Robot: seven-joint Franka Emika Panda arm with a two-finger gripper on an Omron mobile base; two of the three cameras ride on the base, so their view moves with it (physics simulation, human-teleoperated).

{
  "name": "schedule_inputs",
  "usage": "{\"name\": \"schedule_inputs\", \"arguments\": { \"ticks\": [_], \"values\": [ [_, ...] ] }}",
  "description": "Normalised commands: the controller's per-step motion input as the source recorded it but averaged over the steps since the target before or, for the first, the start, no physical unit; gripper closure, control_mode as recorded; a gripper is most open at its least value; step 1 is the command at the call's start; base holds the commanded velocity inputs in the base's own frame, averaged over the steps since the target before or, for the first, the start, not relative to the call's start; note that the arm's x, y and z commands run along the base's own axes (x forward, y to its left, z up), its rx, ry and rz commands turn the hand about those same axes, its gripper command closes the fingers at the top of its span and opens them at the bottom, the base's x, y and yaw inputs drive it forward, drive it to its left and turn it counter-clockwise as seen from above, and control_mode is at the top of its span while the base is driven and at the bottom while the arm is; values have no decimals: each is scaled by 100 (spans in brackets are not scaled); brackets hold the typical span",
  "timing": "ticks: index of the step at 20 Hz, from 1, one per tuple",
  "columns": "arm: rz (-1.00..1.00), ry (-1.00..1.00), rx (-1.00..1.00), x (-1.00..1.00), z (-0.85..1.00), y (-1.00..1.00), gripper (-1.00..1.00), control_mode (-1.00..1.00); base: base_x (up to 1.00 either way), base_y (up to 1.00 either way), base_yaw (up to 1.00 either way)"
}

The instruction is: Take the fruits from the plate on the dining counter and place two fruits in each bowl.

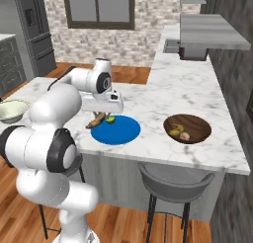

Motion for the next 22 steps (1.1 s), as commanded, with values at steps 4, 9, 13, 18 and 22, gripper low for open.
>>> {"name": "schedule_inputs", "arguments": {
  "ticks": [4,9,13,18,22],
  "values": [
    [0,0,0,-12,0,-1,100,-100,0,0,0],
    [0,0,0,0,0,0,100,100,-23,31,0],
    [0,0,0,0,0,0,100,100,-3,100,0],
    [0,0,0,0,0,0,100,100,0,100,0],
    [0,0,0,0,0,0,100,100,1,63,0]
  ]
}}
